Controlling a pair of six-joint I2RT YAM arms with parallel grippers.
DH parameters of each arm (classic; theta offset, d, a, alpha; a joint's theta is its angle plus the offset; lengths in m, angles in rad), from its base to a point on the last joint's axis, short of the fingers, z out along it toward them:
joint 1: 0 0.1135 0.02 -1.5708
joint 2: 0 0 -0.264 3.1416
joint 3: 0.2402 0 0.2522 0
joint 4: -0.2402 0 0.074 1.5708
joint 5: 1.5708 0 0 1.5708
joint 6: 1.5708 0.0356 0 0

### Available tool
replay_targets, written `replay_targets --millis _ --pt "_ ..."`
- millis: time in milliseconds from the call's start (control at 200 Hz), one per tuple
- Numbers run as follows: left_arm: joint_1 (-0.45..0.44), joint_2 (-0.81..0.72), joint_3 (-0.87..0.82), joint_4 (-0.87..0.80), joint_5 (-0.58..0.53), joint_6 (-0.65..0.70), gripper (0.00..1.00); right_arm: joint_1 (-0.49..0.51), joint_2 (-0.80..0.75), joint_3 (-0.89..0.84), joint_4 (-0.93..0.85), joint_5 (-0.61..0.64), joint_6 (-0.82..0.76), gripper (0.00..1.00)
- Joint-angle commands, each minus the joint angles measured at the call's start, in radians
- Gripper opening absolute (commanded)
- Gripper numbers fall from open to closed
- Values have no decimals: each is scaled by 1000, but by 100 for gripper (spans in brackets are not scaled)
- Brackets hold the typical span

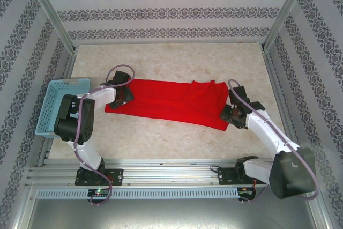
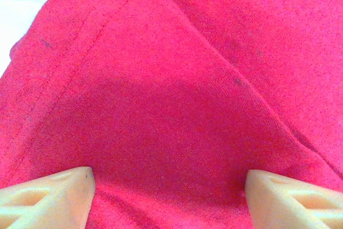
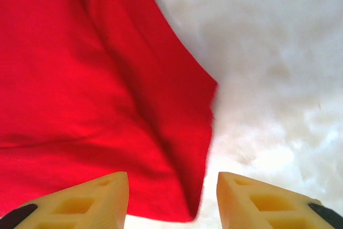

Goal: Fold the inside-out t-shirt

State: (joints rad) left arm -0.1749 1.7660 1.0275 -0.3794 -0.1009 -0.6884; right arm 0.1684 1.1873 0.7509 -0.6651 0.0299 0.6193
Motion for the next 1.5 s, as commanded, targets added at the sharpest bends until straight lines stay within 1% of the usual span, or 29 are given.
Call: replay_targets --millis 0,50,135,245,395,540,729,769,879,959,1144,1214,1349,1494 --pt "3 -36 32 -90 4 11 75 10 106 112 49 3 -56 49" --pt "3 -35 40 -95 6 16 75 14 182 162 70 -14 -60 49" --pt "4 -27 47 -94 7 17 75 25 320 243 83 3 -65 48" --pt "3 -18 48 -89 15 13 75 21 459 320 99 -4 -63 47" --pt "4 -9 42 -82 16 12 75 27 554 368 116 -23 -59 47" --pt "4 1 37 -72 20 10 75 32 624 402 91 -4 -52 47" --pt "4 10 36 -68 18 8 75 46 630 393 101 -22 -53 32" --pt "4 10 36 -69 15 7 75 46 629 392 97 -24 -53 27" --pt "3 9 33 -66 14 5 75 47 608 380 81 1 -53 8" --pt "4 10 35 -69 8 5 75 51 562 362 69 26 -59 1" --pt "3 23 36 -73 -3 6 75 77 412 300 37 67 -62 0" --pt "3 25 32 -69 -3 5 75 85 378 285 31 68 -62 0" --pt "4 29 28 -64 0 0 75 90 369 250 32 63 -53 0" --pt "3 23 22 -65 -3 1 75 78 398 217 48 77 -37 0"
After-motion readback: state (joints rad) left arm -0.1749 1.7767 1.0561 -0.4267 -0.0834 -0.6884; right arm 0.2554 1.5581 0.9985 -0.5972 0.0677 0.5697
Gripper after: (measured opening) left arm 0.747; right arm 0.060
